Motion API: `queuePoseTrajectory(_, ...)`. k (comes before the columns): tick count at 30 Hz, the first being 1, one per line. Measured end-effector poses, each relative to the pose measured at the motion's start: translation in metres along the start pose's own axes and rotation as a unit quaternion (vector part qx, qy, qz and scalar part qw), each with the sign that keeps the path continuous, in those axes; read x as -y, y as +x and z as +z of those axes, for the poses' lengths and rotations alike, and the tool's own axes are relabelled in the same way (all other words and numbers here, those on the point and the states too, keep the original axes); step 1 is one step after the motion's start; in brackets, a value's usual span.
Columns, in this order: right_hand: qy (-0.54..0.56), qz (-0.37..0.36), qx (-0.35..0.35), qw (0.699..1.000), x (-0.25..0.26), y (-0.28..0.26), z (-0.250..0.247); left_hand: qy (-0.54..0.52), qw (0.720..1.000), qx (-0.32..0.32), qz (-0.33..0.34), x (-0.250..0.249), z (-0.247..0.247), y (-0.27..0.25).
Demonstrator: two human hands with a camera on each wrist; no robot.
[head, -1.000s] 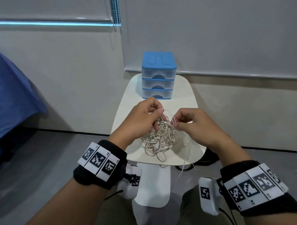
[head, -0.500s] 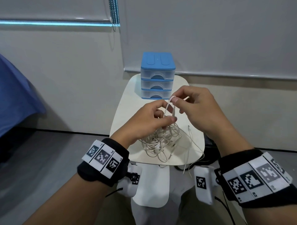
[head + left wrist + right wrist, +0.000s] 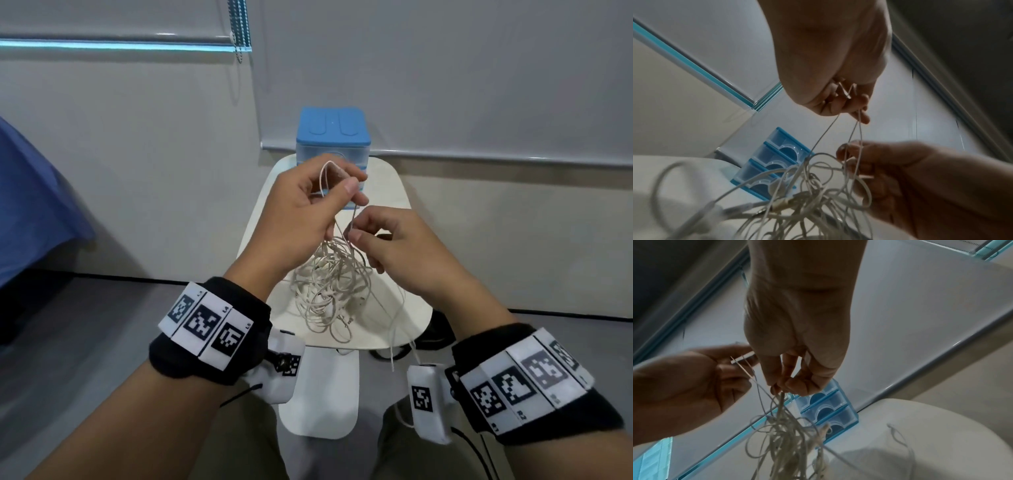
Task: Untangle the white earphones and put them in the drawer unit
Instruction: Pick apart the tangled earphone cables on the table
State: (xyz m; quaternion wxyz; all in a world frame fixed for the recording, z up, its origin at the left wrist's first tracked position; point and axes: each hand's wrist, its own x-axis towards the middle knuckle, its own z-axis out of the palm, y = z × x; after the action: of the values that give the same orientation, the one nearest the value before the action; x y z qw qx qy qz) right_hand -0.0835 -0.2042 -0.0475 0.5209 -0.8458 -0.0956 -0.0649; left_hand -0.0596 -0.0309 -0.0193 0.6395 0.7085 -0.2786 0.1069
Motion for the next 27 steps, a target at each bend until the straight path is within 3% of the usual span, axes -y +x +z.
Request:
queuePoseTrajectory(4,-0.032,-0.016,-0.002,0.999,0.006,0.004,0.0,-0.036,0.999,0.016,0.013,-0.005,-0.005,0.0)
queuePoseTrajectory(7,-0.022,-0.067,-0.075,0.995,0.025,0.008,-0.005,-0.056,0.996,0.026,-0.066,0.002,-0.006,-0.002)
queuePoseTrajectory(9,0.039,-0.096,-0.124,0.987,0.043,0.012,-0.009,-0.035,0.988,0.079,-0.126,0.006,-0.004,-0.005)
queuePoseTrajectory(12,0.094,-0.13,-0.187,0.969,0.067,0.011,-0.018,-0.005,0.98,0.122,-0.158,0.013,-0.002,-0.006)
queuePoseTrajectory(18,0.085,-0.256,-0.287,0.919,0.081,0.001,-0.026,0.085,0.971,0.167,-0.145,0.02,-0.006,-0.005)
queuePoseTrajectory(23,0.0,-0.274,-0.28,0.92,0.071,0.001,-0.017,0.183,0.962,0.16,-0.128,0.017,0.004,-0.001)
queuePoseTrajectory(27,-0.156,-0.237,-0.249,0.926,0.063,0.002,-0.018,0.217,0.969,0.093,-0.072,0.023,0.005,0.003)
